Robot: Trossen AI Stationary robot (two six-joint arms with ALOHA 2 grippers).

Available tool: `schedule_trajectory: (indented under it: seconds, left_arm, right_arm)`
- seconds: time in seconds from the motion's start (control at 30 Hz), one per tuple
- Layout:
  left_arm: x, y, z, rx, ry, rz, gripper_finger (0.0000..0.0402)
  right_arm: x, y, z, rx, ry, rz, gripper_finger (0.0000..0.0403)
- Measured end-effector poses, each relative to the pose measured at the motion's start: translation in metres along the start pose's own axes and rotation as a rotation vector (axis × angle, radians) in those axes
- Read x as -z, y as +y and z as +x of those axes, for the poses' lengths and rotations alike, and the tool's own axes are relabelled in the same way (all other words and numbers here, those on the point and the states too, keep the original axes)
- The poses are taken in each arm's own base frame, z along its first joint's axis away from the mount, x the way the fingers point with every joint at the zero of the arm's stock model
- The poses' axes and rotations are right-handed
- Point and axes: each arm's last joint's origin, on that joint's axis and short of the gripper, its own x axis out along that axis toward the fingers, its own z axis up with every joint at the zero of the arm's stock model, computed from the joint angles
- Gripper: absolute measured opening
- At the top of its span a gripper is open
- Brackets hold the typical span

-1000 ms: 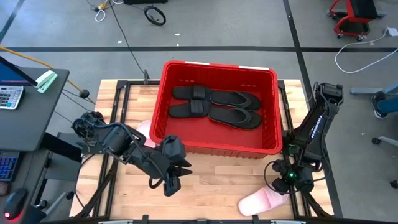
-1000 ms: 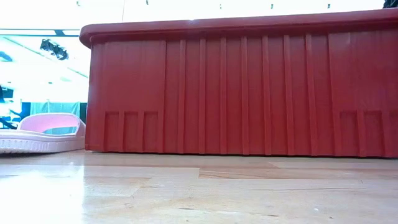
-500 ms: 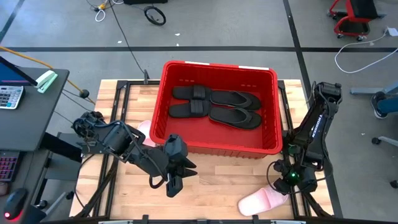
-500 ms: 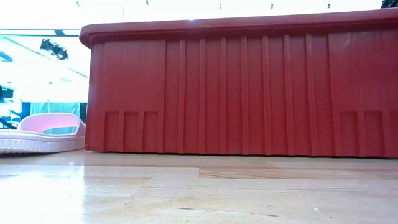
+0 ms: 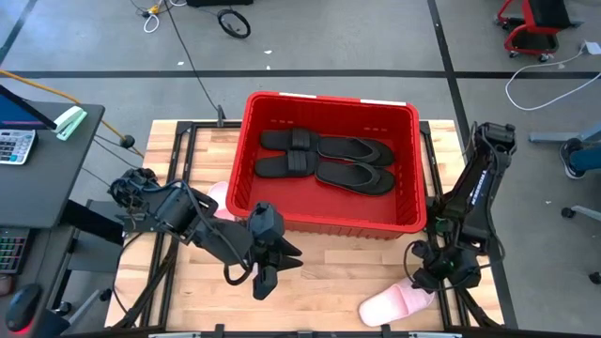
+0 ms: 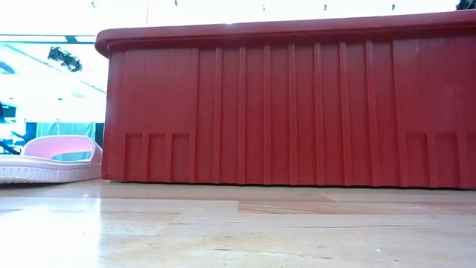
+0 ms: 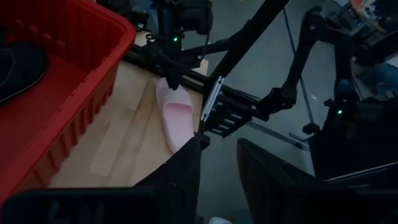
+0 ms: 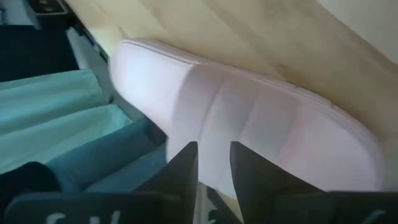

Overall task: Pick and place slides into bin
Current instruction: Put the right pink slide into the red bin

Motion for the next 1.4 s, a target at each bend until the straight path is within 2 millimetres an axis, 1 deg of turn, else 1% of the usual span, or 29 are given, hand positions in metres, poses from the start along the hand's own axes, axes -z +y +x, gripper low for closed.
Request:
schedule_trajectory:
  seconds: [0.07, 0.13, 0.33, 0.47, 0.6, 0.7, 0.77, 0.87, 0.97, 1.23, 1.4]
  left_arm:
    - [0.000, 0.000, 0.000, 0.002, -0.003, -0.001, 0.0110]
    - [0.000, 0.000, 0.000, 0.002, -0.003, -0.001, 0.0110]
    - [0.000, 0.000, 0.000, 0.002, -0.002, -0.001, 0.0111]
    - [0.000, 0.000, 0.000, 0.002, -0.002, -0.001, 0.0110]
    - [0.000, 0.000, 0.000, 0.002, -0.002, -0.001, 0.0112]
    - [0.000, 0.000, 0.000, 0.002, -0.002, -0.001, 0.0110]
    - [0.000, -0.001, 0.000, 0.004, -0.001, 0.000, 0.0110]
    - [0.001, -0.001, 0.000, 0.004, 0.000, 0.006, 0.0111]
    - [0.001, -0.001, 0.000, 0.001, 0.004, 0.011, 0.0111]
    - [0.002, 0.000, -0.001, -0.009, 0.015, 0.017, 0.0112]
    - [0.004, 0.000, -0.001, -0.014, 0.027, 0.025, 0.0110]
  right_arm:
    - [-0.004, 0.003, -0.001, -0.018, -0.006, 0.000, 0.0100]
    - [-0.007, 0.011, 0.000, -0.084, -0.027, 0.018, 0.0100]
    - [-0.014, 0.024, 0.002, -0.161, -0.034, -0.102, 0.0100]
    - [-0.019, 0.026, 0.004, -0.158, -0.051, -0.109, 0.0100]
    - [-0.016, 0.025, 0.004, -0.138, 0.034, -0.016, 0.0100]
    - [-0.008, 0.025, 0.004, -0.112, 0.156, 0.040, 0.0100]
    - [-0.004, 0.022, 0.006, -0.078, 0.183, 0.061, 0.0100]
    - [-0.002, 0.017, 0.012, -0.031, 0.155, 0.126, 0.0100]
    - [-0.004, 0.016, 0.020, -0.021, 0.102, 0.163, 0.0100]
    - [-0.014, 0.015, 0.045, 0.008, 0.021, 0.168, 0.0100]
    - [-0.025, 0.028, 0.059, -0.090, -0.006, 0.125, 0.0100]
